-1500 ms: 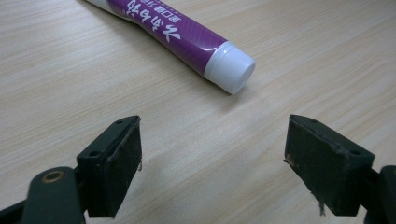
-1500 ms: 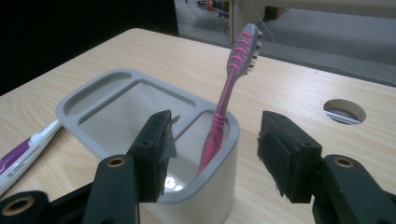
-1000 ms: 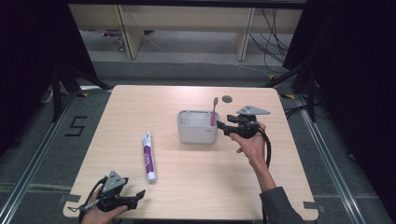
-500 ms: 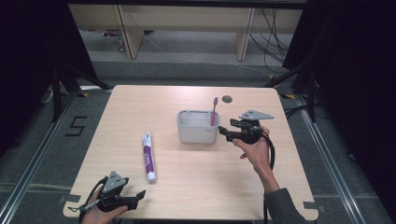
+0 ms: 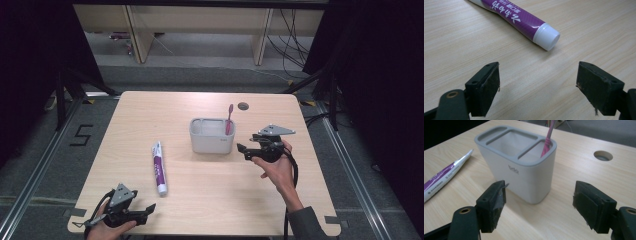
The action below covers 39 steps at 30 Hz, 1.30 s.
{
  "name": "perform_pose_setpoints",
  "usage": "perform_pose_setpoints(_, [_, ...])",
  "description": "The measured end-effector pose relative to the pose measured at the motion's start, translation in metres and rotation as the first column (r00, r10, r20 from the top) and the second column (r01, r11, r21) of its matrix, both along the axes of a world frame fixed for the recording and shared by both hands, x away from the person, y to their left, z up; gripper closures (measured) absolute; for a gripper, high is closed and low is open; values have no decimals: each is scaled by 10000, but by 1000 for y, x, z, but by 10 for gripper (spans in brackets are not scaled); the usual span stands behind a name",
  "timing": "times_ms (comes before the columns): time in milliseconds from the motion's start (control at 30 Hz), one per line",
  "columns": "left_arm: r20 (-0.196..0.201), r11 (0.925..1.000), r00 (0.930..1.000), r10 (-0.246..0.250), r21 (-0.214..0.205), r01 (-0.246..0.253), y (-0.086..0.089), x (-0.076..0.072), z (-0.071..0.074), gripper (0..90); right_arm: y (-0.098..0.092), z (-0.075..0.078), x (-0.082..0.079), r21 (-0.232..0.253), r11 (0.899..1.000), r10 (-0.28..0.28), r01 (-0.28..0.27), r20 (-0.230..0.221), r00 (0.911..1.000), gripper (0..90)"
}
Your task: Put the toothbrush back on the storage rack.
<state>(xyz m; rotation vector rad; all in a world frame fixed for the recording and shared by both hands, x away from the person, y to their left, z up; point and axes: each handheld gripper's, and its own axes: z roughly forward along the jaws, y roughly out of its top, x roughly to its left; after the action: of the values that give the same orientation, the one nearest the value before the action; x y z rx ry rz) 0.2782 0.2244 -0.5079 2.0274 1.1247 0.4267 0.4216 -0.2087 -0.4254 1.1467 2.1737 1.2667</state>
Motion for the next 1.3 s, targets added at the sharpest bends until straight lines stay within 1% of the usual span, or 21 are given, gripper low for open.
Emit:
perform_pose_setpoints(67, [15,10000,10000,36,-31,-36,0,0,0,184,-1,-2,-4,-38,10000,36,-37,-254,9997,273])
perform_pose_setpoints(167, [-52,10000,10000,36,8,-36,0,0,0,184,-3,-5,-8,-268,9996,130,-131,-57,9999,273])
perform_pose_setpoints(200, [-60,10000,10000,43,10,-43,0,0,0,184,-2,-6,-10,-57,9999,128,-130,-246,9996,273])
perform_pose_setpoints(300, [-59,10000,10000,55,17,-55,0,0,0,184,-2,-9,-17,-53,10000,34,-37,-440,9990,275])
perform_pose_setpoints(367, [-57,10000,10000,78,-14,-79,0,0,0,184,-3,-12,-17,-162,9995,262,-267,-277,9993,276])
perform_pose_setpoints(400, [16,9999,9999,114,-73,-114,0,1,-1,184,-2,-12,-21,-104,9999,57,-62,-456,9989,277])
perform_pose_setpoints(467, [-35,10000,10000,90,-30,-90,1,1,-1,184,-3,-15,-21,-170,9994,302,-308,-378,9988,278])
perform_pose_setpoints(500, [-39,9999,9999,100,-30,-100,0,1,-1,183,-3,-15,-24,-223,9995,204,-216,-511,9985,277])
perform_pose_setpoints(533, [-37,10000,9999,96,-22,-96,0,1,-1,184,-4,-16,-23,-381,9985,370,-383,-337,9987,277])
perform_pose_setpoints(567, [-30,10000,10000,93,-26,-93,0,0,-1,184,-3,-18,-26,-265,9989,371,-386,-539,9979,277])
perform_pose_setpoints(633, [21,9999,9999,104,-42,-104,0,1,-1,184,-3,-20,-28,-416,9980,447,-468,-488,9978,277])
perform_pose_setpoints(667, [18,9998,9998,177,-40,-176,0,1,-1,183,-2,-21,-30,-229,9985,474,-490,-666,9967,277])
perform_pose_setpoints(700, [-8,9999,9999,133,-43,-133,0,1,-1,184,-3,-22,-30,-441,9968,638,-665,-594,9962,277])
perform_pose_setpoints(800, [5,10000,10000,45,4,-45,-1,0,0,184,-3,-25,-37,-303,9982,493,-522,-897,9947,277])
perform_pose_setpoints(833, [60,10000,10000,-53,26,52,0,0,0,184,-4,-27,-38,-357,9970,664,-694,-782,9947,277])
perform_pose_setpoints(900, [26,10000,10000,-60,43,60,0,0,0,184,-4,-28,-43,-348,9971,644,-681,-990,9930,277])
perform_pose_setpoints(1000, [49,10000,10000,58,-25,-58,-1,0,-1,183,-6,-30,-48,-354,9966,701,-739,-982,9927,277])
perform_pose_setpoints(1033, [-15,10000,10000,83,2,-83,-1,0,0,184,-6,-32,-52,-117,9977,656,-673,-1108,9917,277])
perform_pose_setpoints(1067, [-35,9999,10000,41,94,-40,0,0,1,184,-8,-32,-53,-338,9966,714,-755,-1099,9914,277])
perform_pose_setpoints(1167, [-30,9999,9999,100,-21,-100,-2,0,0,184,-10,-34,-55,-446,9949,858,-902,-933,9919,277])
perform_pose_setpoints(1300, [-49,10000,9999,93,35,-93,-1,1,0,184,-10,-37,-60,-325,9950,899,-944,-1202,9887,277])
